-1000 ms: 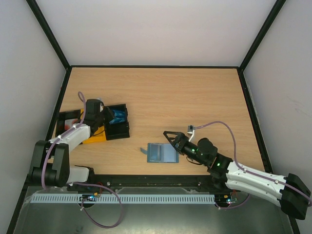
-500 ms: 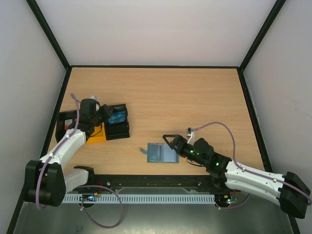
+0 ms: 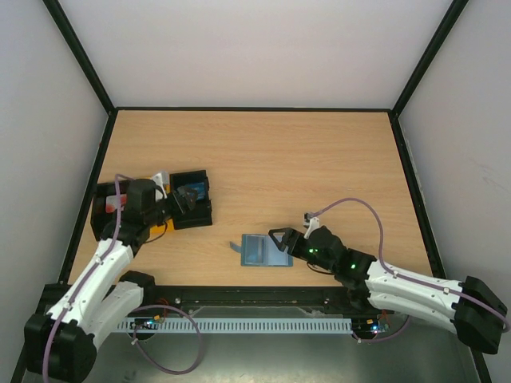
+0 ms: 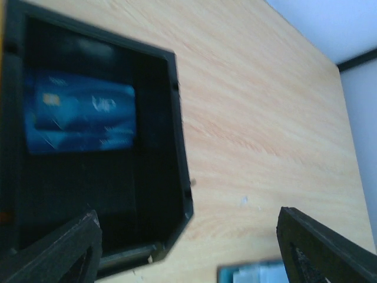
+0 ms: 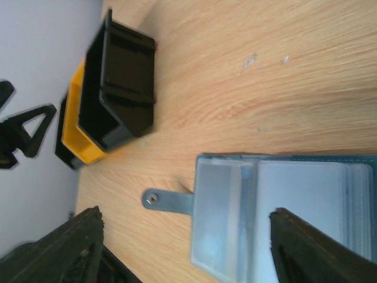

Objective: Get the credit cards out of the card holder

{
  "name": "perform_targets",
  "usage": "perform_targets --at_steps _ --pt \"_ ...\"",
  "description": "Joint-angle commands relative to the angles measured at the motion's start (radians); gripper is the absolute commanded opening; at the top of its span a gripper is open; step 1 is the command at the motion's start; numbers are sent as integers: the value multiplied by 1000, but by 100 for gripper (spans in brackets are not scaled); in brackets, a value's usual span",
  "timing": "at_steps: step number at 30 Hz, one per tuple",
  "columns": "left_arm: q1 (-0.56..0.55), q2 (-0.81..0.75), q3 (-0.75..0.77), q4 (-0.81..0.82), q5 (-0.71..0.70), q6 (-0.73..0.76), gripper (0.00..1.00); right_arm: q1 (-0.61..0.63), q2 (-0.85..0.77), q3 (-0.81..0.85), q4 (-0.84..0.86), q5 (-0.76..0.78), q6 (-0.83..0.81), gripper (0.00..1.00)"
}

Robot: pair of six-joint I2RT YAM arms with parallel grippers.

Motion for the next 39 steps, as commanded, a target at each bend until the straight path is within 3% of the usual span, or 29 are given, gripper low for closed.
perform_targets --at_steps 1,7,18,22,33,39 --pt "-77 -77 -41 -58 50 -47 84 3 76 34 39 -39 -28 67" --pt "-201 -164 -113 16 68 -150 88 4 240 63 105 -121 -23 40" --pt "-502 -157 -204 202 -54 -328 79 30 459 102 197 -173 0 35" --pt "-586 -123 -241 295 -103 -392 73 34 495 133 124 -136 -31 34" --pt "-676 1 -273 455 -139 -477 58 40 563 90 122 -121 -57 26" --pt "-722 96 -277 540 -167 -512 54 42 573 79 82 -90 -83 14"
